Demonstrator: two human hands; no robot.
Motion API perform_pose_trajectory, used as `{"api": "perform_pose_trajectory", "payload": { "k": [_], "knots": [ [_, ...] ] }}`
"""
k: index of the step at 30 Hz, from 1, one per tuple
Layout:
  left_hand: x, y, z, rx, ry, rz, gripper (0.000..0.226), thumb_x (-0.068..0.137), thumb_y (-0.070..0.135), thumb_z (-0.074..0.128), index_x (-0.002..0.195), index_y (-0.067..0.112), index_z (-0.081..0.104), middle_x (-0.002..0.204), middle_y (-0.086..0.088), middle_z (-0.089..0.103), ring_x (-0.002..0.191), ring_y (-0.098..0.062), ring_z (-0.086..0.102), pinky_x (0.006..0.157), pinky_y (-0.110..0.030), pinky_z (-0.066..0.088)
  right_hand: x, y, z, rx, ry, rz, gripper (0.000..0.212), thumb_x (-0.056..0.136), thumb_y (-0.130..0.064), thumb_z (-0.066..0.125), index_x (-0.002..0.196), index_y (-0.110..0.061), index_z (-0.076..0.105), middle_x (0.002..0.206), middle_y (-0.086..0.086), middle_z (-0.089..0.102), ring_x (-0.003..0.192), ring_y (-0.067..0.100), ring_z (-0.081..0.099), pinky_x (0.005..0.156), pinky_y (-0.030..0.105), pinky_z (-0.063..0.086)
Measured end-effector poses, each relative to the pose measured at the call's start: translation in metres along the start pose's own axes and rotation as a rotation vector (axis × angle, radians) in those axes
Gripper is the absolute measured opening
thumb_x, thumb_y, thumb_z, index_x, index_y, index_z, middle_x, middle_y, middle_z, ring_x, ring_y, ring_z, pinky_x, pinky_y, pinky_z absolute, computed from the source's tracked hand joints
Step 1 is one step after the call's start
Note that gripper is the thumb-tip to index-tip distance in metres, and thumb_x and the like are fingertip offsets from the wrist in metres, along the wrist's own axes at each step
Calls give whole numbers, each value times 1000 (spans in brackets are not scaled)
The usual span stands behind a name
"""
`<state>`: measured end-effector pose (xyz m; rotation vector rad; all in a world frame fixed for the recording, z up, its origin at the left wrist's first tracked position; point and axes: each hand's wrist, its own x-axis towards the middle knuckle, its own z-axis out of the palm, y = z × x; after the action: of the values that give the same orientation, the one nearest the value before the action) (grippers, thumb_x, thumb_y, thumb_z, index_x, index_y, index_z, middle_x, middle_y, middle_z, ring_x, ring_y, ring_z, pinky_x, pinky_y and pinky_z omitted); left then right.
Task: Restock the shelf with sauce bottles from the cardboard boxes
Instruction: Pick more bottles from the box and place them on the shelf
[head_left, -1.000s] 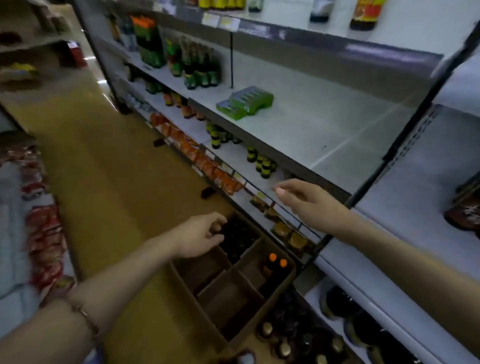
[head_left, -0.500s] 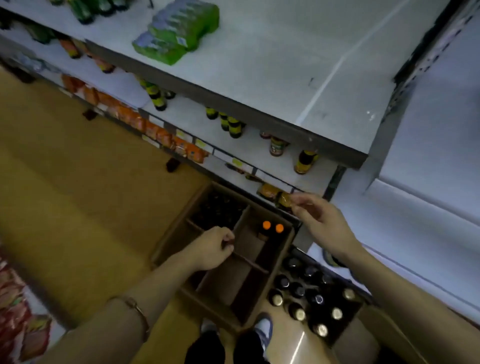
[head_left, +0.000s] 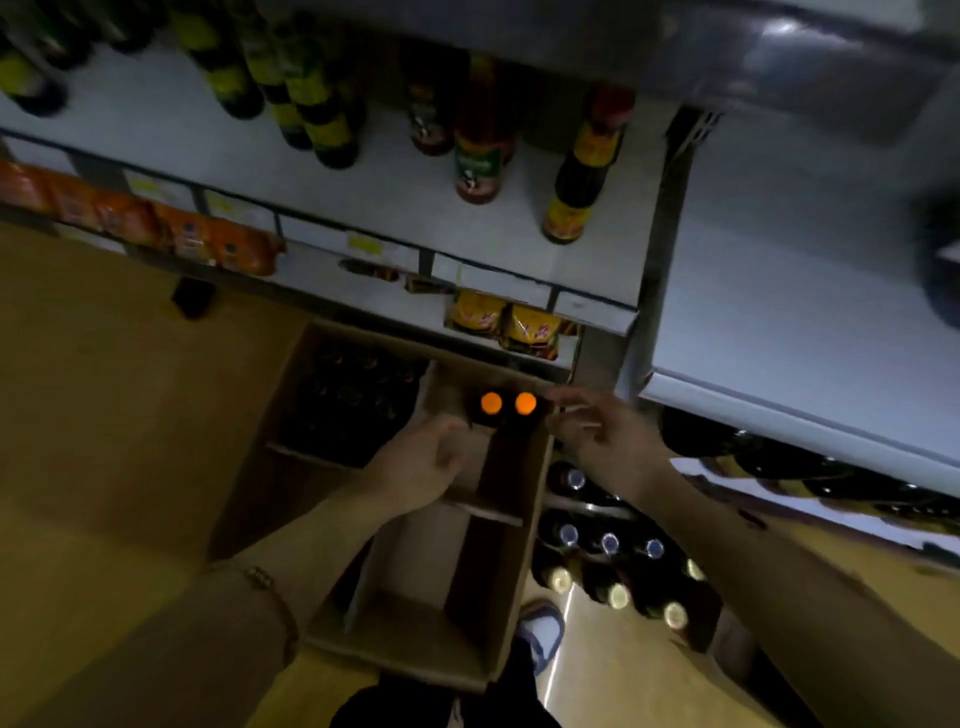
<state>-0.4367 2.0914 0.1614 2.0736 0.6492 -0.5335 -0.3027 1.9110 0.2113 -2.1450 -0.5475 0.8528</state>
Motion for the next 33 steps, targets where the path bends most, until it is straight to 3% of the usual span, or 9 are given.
{"api": "perform_pose_trajectory", "payload": {
  "k": [5, 7, 10, 14, 18, 22, 28, 30, 33],
  "knots": [
    [67, -50, 54, 103, -104, -41, 47, 96, 32, 52, 140, 22, 40, 142, -5, 36, 122, -20, 48, 103, -34, 43, 47, 80, 49, -84, -89, 141, 25, 89, -29, 67, 112, -36, 62, 125, 4, 54, 117, 21, 56, 101, 35, 45],
    [93, -62, 72, 99, -99, 4, 51, 96, 29, 53, 143, 25, 34, 145, -4, 29, 127, -20, 43, 104, -29, 39, 66, 106, 65, -103, -92, 133, 34, 88, -29, 68, 120, -35, 59, 133, 5, 46, 125, 23, 49, 106, 31, 40],
    [134, -75, 97, 94, -25, 22, 79, 92, 30, 60, 152, 25, 8, 156, -5, 7, 142, -26, 22, 111, -35, 32, 94, 136, 85, -154, -105, 125, 59, 90, -24, 67, 142, -28, 39, 145, 7, 32, 130, 25, 41, 96, 21, 33],
    [182, -90, 124, 46, 31, -29, 109, 85, 27, 70, 151, 24, -16, 160, -7, -9, 147, -27, 8, 115, -42, 26, 127, 170, 112, -57, -23, 122, 84, 80, -22, 75, 147, -17, 24, 144, 9, 32, 132, 26, 36, 102, 29, 34],
    [210, -108, 143, -107, 92, -2, 96, 82, 13, 71, 152, 30, 8, 159, -4, 10, 145, -25, 16, 113, -38, 27, 147, 199, 127, 276, -27, 278, 71, 85, -13, 71, 145, -23, 34, 135, -3, 46, 125, 17, 45, 95, 29, 41],
    [225, -126, 151, -309, 223, 23, 63, 81, 3, 70, 136, 16, 42, 150, -5, 33, 141, -24, 28, 108, -29, 26, 165, 217, 145, 420, 10, 367, 59, 87, -6, 66, 139, -19, 41, 120, -3, 54, 112, 15, 49, 91, 28, 39],
    [250, -136, 162, -352, 231, 66, 59, 77, 5, 76, 126, 17, 45, 132, -6, 52, 124, -22, 46, 99, -30, 37, 190, 237, 175, 306, 221, 342, 47, 88, -12, 67, 132, -15, 51, 127, 8, 59, 119, 26, 54, 95, 31, 42],
    [259, -137, 166, -309, 274, 124, 60, 71, 1, 78, 121, 20, 50, 130, -9, 49, 122, -23, 46, 104, -33, 37, 194, 239, 180, 224, 292, 294, 51, 87, -21, 71, 133, -14, 52, 133, 10, 55, 122, 27, 52, 99, 31, 41],
    [262, -143, 169, -295, 334, 75, 54, 69, -2, 79, 115, 20, 58, 133, -13, 40, 124, -21, 43, 104, -23, 33, 196, 240, 187, 92, 304, 210, 43, 84, -31, 74, 120, -11, 63, 131, 12, 55, 118, 27, 54, 92, 25, 39]
  ]
}}
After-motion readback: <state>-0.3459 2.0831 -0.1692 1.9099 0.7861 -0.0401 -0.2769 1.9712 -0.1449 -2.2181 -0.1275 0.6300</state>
